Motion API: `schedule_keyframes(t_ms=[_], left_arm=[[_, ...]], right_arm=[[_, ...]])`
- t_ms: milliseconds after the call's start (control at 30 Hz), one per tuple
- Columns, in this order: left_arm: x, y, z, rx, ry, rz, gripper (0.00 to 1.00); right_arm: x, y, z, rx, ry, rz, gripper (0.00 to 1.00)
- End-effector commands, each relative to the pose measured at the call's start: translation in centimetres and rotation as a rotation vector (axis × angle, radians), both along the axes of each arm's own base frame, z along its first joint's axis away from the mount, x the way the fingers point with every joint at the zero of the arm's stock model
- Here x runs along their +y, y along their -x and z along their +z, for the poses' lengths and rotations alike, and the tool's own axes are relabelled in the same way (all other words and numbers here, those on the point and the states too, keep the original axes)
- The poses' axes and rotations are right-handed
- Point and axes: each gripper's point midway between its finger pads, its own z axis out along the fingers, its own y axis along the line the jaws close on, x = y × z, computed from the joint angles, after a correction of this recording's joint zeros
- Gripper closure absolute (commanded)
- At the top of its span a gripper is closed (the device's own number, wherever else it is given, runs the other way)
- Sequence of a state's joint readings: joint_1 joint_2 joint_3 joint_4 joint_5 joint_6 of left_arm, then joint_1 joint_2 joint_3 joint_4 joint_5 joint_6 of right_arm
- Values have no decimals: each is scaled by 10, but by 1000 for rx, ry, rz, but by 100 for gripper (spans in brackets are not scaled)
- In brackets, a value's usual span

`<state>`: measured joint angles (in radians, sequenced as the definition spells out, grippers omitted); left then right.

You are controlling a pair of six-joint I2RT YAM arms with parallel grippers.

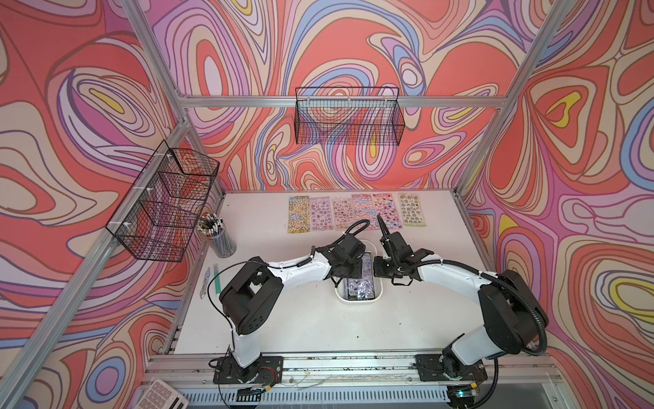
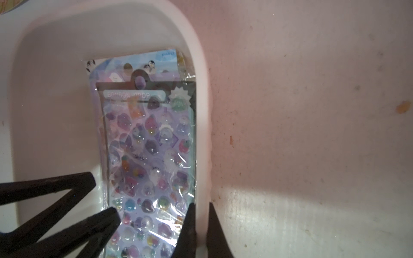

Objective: Take the stickers out of the storage box
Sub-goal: Pick up the sticker from the storage box.

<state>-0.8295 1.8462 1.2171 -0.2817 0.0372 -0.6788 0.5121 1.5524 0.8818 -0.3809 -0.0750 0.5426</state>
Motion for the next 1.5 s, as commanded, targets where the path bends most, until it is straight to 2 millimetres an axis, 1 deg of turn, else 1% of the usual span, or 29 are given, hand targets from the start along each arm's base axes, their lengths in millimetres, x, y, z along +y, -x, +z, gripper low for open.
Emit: schedule_keyframes(t_ms=[0, 300, 500, 567, 633, 767, 933, 1100, 1167, 1333, 1467], left_arm=[[2, -9, 1, -30, -40, 1, 47], [21, -10, -8, -52, -132, 27, 42], [9, -7, -24, -11, -81, 12, 43], [8, -7, -28, -4, -81, 15, 44], [11, -8, -31, -3, -92, 22, 44], [21, -8, -36, -3, -122, 43, 44], [29, -7, -38, -4, -155, 50, 42], [34, -8, -29, -29, -170, 48, 41], [36, -8, -29, -33, -184, 43, 41], [38, -5, -38, -16, -196, 46, 41], [32, -1, -48, 21, -148, 51, 41]], right_arm=[[1, 9, -14, 32, 7, 22, 100], [3, 9, -16, 37, -1, 24, 100], [4, 9, -19, 41, -7, 23, 100], [3, 9, -19, 41, -6, 22, 100], [4, 9, -18, 39, -7, 23, 100], [4, 8, -17, 40, -3, 27, 100], [5, 6, -16, 37, -1, 30, 100], [4, 7, -17, 40, 3, 30, 100], [4, 8, -18, 42, 5, 30, 100], [3, 9, -19, 44, 2, 28, 100], [4, 8, -18, 42, 1, 30, 100]])
